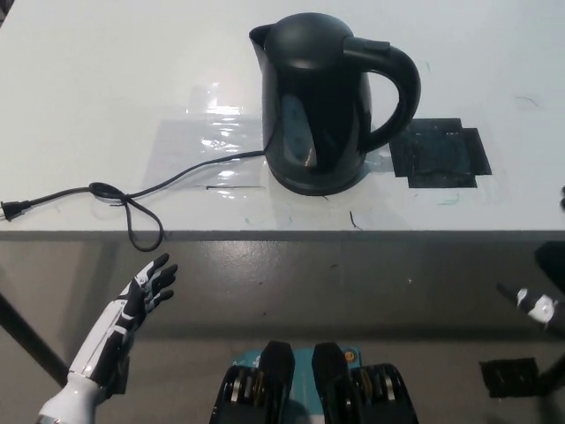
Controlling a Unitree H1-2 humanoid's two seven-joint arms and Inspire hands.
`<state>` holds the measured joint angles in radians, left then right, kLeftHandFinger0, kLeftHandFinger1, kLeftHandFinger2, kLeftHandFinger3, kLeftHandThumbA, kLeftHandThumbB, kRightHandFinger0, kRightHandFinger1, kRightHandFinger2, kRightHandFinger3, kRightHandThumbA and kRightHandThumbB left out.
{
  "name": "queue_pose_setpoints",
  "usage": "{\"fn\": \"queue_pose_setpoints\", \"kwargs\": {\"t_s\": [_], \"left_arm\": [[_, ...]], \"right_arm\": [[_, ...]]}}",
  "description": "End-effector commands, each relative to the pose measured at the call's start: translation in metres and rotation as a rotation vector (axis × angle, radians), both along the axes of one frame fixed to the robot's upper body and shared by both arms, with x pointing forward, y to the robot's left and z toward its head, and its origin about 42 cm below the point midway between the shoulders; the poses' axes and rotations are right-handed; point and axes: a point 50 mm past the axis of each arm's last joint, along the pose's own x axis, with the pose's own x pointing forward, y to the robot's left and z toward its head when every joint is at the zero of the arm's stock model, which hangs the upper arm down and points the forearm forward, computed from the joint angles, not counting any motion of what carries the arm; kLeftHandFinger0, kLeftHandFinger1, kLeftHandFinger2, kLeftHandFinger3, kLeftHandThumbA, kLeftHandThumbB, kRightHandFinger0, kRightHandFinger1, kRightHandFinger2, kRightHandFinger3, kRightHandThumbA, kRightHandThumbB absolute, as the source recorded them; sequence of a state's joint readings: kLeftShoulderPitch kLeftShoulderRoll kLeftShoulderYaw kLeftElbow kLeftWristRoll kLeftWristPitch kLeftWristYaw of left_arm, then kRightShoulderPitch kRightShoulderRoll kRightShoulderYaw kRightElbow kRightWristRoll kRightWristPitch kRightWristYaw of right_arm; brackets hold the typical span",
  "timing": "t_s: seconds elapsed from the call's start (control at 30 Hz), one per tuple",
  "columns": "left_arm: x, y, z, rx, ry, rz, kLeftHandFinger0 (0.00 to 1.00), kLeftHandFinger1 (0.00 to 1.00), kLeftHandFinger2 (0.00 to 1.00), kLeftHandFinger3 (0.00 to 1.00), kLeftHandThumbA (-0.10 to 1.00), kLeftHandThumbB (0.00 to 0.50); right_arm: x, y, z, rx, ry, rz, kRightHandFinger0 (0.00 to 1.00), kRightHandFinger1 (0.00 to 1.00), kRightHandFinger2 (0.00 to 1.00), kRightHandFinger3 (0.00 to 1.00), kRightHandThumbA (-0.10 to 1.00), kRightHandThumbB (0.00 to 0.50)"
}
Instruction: A kettle and its base are kept separately on the desk infront of the robot and the robot uses its right hand to lift the kettle by its handle and places it on its base to align it correctly.
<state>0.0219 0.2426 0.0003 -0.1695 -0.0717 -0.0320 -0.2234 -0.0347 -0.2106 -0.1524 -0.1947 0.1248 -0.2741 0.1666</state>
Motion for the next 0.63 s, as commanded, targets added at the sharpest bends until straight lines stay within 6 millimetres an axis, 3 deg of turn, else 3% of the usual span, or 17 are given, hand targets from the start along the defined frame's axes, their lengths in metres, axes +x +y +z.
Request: {"fn": "queue_pose_setpoints", "kwargs": {"t_s": [0.0,0.23,0.6], "left_arm": [[0.001,0.002,0.012,0.01,-0.069,-0.005,1.0,1.0,1.0,1.0,1.0,0.111],[0.002,0.004,0.013,0.011,-0.078,-0.001,1.0,1.0,1.0,1.0,1.0,0.115],[-0.002,0.004,0.008,0.021,-0.063,0.009,1.0,1.0,1.0,1.0,1.0,0.137]], "right_arm": [[-0.005,0.012,-0.016,-0.014,-0.021,0.036,1.0,1.0,1.0,1.0,1.0,0.479],[-0.002,0.015,-0.052,-0.009,0.085,0.069,1.0,1.0,1.0,1.0,1.0,0.437],[-0.001,0.017,-0.07,-0.039,0.136,0.09,1.0,1.0,1.0,1.0,1.0,0.427]]}}
